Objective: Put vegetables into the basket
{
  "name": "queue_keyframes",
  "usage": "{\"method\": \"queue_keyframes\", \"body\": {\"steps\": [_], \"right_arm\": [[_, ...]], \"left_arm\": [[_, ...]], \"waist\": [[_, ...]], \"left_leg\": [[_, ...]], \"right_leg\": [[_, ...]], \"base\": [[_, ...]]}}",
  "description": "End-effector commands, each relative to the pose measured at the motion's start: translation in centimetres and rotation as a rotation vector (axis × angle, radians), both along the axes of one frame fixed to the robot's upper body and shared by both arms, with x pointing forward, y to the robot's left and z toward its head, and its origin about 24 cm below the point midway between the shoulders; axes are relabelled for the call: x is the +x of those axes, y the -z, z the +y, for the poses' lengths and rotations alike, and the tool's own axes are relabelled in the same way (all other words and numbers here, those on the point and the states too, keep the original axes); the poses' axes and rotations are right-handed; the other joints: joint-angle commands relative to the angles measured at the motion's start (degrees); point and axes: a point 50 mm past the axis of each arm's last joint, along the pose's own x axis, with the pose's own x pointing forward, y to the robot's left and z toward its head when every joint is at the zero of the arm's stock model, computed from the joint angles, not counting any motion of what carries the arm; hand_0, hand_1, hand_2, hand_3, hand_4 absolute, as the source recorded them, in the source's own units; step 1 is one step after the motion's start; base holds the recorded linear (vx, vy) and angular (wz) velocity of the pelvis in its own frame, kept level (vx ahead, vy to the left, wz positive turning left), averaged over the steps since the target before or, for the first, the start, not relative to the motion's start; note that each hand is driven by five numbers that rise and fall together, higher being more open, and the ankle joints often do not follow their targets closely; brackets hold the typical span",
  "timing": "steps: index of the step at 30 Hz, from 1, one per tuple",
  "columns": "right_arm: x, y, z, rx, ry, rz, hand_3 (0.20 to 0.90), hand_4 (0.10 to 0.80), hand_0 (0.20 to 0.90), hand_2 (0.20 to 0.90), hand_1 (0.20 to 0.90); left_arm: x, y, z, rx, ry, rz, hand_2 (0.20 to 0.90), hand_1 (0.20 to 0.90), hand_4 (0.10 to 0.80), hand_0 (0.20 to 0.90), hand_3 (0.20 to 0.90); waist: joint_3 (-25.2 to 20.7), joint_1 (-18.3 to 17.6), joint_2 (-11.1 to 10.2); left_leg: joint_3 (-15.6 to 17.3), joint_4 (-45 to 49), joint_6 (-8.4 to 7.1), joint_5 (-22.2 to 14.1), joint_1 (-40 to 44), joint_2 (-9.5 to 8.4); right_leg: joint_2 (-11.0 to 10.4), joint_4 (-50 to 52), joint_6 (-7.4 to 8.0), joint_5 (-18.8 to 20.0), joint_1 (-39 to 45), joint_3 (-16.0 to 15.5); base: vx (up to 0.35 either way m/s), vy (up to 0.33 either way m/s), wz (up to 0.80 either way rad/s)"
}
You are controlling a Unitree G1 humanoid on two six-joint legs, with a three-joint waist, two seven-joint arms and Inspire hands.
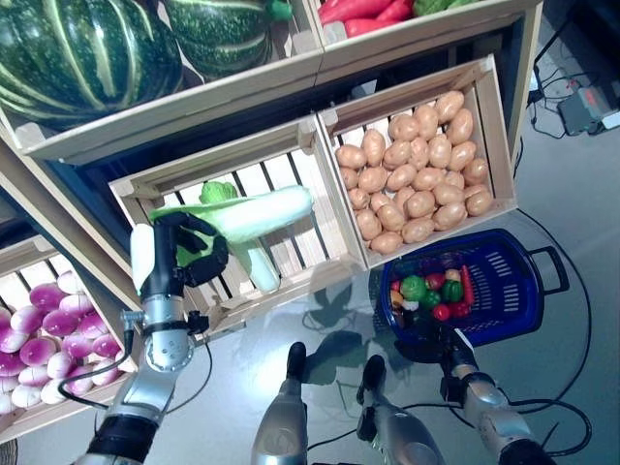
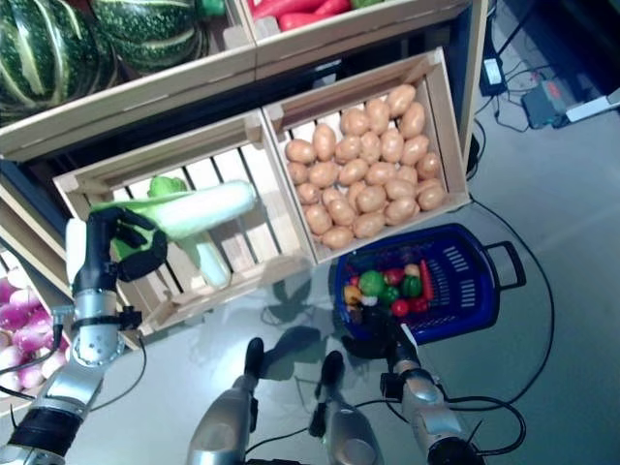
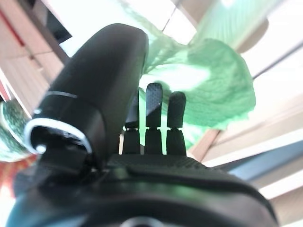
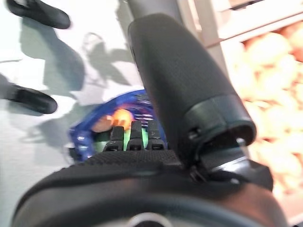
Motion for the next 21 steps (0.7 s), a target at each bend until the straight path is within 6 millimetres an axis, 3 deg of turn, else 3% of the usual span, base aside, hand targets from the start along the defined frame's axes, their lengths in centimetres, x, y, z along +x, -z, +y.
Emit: {"method": "queue_keyframes", "body": {"steps": [1,12,21], "right_arm": [[-3.0,0.7,-0.9,-0.054,0.030,-0.006,0.900,0.800,0.900,0.900,0.900],[-1.2,-3.2,0.6,0.093,-0.059,-0.220,0.900,0.800,0.900,0.900,0.900],[0.1,-6.3,2.5,0.281,-0.159,-0.379,0.900,0.800,0.900,0.900,0.900]], "left_arm": [[-0.3,-3.0,0.4,-0.145,0.066,-0.166,0.300,0.300,0.400,0.300,0.300],[-0.3,0.0,-1.0,-0.415,0.191,0.015,0.300,0.300,0.400,0.300,0.300],[-0.5,1.1,-1.8,-0.566,0.219,0.067,0.300,0.300,0.400,0.300,0.300]], "waist": [[-9.68,0.02,-1.74],[-13.16,-0.80,-1.26],[-15.67,-1.60,-0.78]], "left_leg": [[0.28,1.72,-2.84,-0.22,-2.94,0.84],[0.22,0.44,-2.14,-0.98,0.56,0.44],[0.99,-0.43,-1.91,-1.70,2.63,0.53]], "right_leg": [[-4.87,3.14,3.17,-3.27,3.86,-0.71],[-5.14,1.32,3.58,-2.62,6.48,-0.01],[-5.60,0.04,4.16,-2.27,7.71,0.72]], "base": [[0.080,0.004,0.02],[0.056,0.016,-0.02],[0.012,0.016,-0.06]]}}
